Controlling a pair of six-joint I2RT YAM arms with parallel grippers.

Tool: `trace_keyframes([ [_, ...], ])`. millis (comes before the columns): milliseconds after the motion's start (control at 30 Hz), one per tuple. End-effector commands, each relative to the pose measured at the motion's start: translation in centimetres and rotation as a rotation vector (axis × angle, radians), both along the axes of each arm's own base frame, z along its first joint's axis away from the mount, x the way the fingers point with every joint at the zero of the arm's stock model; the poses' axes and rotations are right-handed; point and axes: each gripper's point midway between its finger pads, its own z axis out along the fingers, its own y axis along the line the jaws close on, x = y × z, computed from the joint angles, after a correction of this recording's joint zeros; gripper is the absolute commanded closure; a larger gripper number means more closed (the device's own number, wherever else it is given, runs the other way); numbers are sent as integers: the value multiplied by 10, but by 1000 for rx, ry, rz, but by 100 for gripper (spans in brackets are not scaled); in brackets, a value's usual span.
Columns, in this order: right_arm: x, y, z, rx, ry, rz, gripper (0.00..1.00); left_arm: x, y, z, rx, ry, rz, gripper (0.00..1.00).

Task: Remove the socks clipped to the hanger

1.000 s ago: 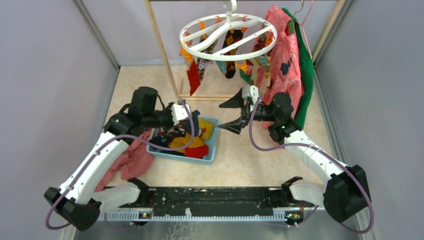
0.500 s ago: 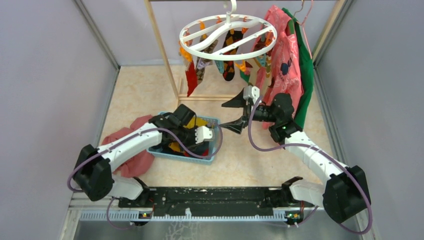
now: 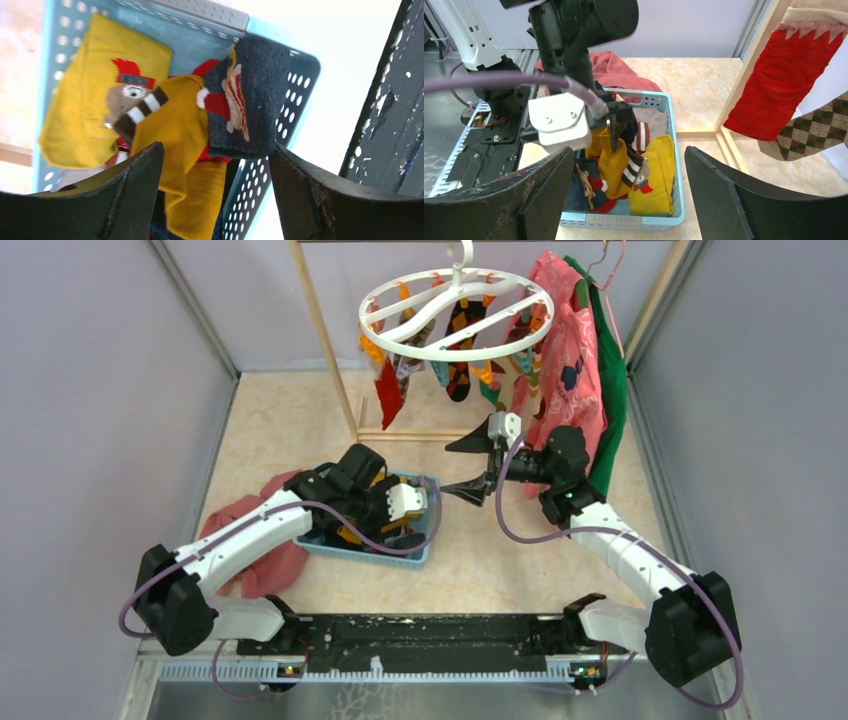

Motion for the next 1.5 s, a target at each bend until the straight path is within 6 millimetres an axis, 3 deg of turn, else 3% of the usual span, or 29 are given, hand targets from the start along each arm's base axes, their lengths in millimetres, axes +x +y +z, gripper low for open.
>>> trace_keyframes([
  [0,1,-3,8,17,-62,-9,18,14,-7,41,-93,-79,48,16],
  [267,1,-3,8,19,-65,-13,18,44,4,93,-273,-174,182,7],
  [667,1,-3,7,25,-65,-14,17,111,53,189,-600,-389,497,1],
  [1133,-2,-4,10,33,-79,-15,16,185,28,255,-928,-398,606,6],
  [1300,-2,-4,10,39,-78,-12,16,201,13,261,-992,-346,591,12],
  [1467,-3,-4,11,41,-78,-10,16,217,11,265,-1028,-351,617,17],
])
